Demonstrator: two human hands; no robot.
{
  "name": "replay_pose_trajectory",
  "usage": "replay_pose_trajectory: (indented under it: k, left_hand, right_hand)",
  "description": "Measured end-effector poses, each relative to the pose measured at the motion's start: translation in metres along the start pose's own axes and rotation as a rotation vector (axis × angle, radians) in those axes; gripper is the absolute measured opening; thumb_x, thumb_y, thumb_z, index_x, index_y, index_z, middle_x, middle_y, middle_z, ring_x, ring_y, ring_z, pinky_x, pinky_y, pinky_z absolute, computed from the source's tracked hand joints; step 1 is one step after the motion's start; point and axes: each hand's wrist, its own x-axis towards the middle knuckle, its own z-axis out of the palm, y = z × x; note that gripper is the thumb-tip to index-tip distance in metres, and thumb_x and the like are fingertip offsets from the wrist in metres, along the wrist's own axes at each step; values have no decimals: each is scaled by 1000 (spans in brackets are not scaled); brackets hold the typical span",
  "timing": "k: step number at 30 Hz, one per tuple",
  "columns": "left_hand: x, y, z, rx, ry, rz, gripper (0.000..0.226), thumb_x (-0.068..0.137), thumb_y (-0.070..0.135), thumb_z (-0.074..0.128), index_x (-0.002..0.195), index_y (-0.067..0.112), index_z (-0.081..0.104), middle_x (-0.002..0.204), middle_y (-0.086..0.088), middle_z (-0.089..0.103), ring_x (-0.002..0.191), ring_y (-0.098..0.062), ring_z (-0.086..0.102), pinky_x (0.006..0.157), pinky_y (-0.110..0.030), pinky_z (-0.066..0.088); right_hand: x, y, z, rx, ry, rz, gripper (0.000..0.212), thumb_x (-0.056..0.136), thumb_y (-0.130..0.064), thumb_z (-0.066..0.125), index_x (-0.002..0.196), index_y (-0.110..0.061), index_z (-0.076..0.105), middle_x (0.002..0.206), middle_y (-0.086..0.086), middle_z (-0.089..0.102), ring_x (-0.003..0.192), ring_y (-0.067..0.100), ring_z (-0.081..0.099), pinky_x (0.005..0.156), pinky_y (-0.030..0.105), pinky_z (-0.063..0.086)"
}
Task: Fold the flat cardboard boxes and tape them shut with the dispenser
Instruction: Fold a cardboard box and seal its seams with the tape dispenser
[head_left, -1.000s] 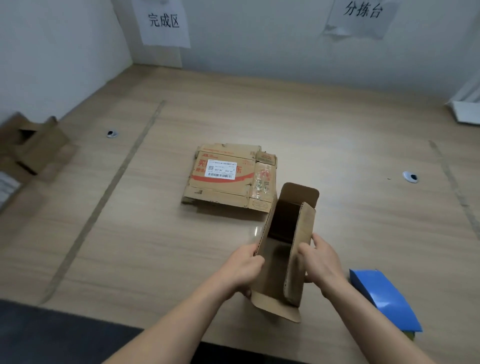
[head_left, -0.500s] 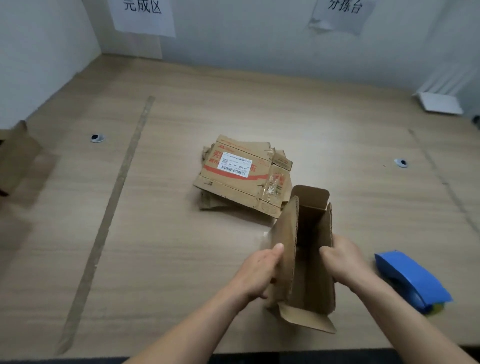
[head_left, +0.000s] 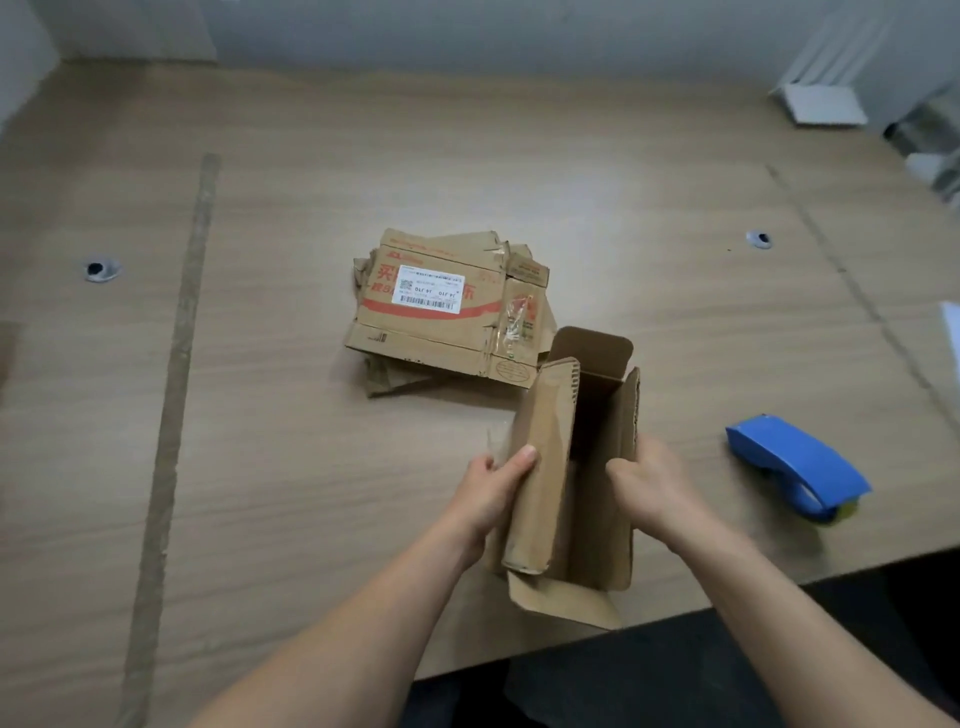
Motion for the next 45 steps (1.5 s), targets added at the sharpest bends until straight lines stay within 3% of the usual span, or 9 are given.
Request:
replay_pose_trajectory:
  k: [4,9,13,16,21,32,36,39,45]
  left_hand:
    - [10,-2,8,-58,26,52,92,62,78,65,128,16,48,117,-9,63,103,-22,63,75,-34,51]
    - [26,-8,19,-135,113,103,113,43,83,76,126,13,46,112,-14,65,99,-26,66,90,-50,56]
    - [26,-10,26,-178,152,129,116,42,81,77,131,16,40,114,-14,63,100,-27,65,90,-52,55]
    - [26,-10,28,-210,144,131,111,48,73,74,134,14,36,116,-13,60,98,-24,64,80,-44,57]
    - [24,-10,25,-192,90,120,108,51,69,73,135,15,34,118,-14,57,99,-24,63,75,-38,56]
    - [-96,46,11,609,330,354,128,55,70,77,154,40,0,161,11,18,144,-17,29,116,-42,33]
    - [-130,64,-25,505,401,328,70,76,39,73,139,28,44,128,9,59,115,-15,58,95,-36,54]
    - [-153,68,-77,301,463,366,8,90,18,62,85,19,69,76,5,68,70,-13,63,63,-32,55]
    - [-181,53,-210,-143,549,230,31,101,31,53,94,5,67,74,-11,68,64,-25,65,59,-38,57]
  right_hand:
    - [0,2,-5,20,-30,-54,15,89,-12,51,99,-14,62,105,13,66,104,34,61,93,50,53]
    - [3,10,-10,1,-50,-93,26,95,-11,50,119,-6,58,119,12,60,118,34,55,95,38,46]
    - [5,13,-13,-15,-58,-133,6,93,-11,50,93,-17,51,97,5,56,107,32,56,84,36,47]
    - [5,14,-14,-22,-72,-146,19,93,-12,50,78,-21,43,83,-2,48,101,31,55,77,31,39]
    - [5,12,-14,-45,-75,-171,16,91,-12,50,77,-18,45,82,1,52,89,30,55,69,31,37]
    - [-15,-47,-30,-80,-17,-328,11,91,-16,49,96,-18,59,95,7,62,89,28,58,68,32,43]
    - [-28,-89,-23,-71,-7,-404,24,97,-17,48,118,-10,56,112,11,60,98,27,58,63,29,41]
    - [-36,-124,-3,-26,-54,-439,30,98,-16,48,126,-7,48,117,13,52,106,26,53,75,34,44]
    - [-66,-212,84,207,-237,-425,8,99,-7,53,103,-14,54,99,10,57,82,23,59,62,30,46]
